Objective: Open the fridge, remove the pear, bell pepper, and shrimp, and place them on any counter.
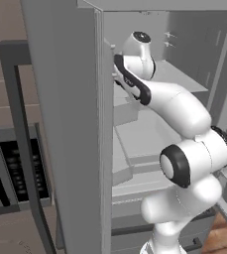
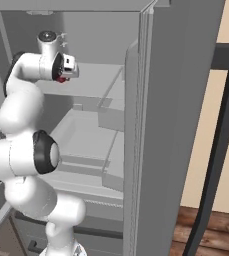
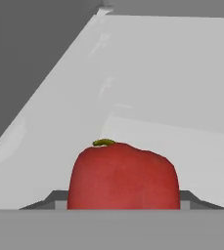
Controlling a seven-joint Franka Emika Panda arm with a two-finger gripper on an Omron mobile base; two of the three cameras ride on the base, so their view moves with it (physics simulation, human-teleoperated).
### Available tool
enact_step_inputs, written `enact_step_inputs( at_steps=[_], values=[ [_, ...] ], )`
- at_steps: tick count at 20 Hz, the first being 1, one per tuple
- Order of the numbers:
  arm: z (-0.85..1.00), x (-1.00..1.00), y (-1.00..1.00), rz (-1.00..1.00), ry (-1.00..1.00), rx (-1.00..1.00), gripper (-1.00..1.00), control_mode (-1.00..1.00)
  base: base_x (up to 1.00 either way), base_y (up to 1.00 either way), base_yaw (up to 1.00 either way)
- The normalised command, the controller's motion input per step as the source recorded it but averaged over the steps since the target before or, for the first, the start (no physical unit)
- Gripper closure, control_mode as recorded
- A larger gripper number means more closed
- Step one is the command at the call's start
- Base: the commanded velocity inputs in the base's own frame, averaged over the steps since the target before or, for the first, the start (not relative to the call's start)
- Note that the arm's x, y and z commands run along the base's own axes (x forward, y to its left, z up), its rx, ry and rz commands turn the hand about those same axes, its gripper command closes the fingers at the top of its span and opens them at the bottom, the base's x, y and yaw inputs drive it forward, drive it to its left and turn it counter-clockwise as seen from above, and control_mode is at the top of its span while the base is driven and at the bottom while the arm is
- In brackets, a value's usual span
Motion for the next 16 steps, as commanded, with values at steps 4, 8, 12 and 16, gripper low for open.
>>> enact_step_inputs(
  at_steps=[4,8,12,16],
  values=[
    [0.01,-0.99,-0.39,-0.05,-0.09,0.02,1.0,-1.0,0.0,0.0,0.0],
    [0.54,-1.0,-0.67,-0.1,-0.02,0.0,1.0,-1.0,0.0,0.0,0.0],
    [0.44,-1.0,-0.6,-0.05,-0.04,0.0,1.0,-1.0,0.0,0.0,0.0],
    [0.51,-1.0,-0.24,-0.02,-0.09,0.0,1.0,-1.0,0.0,0.0,0.0]
  ],
)
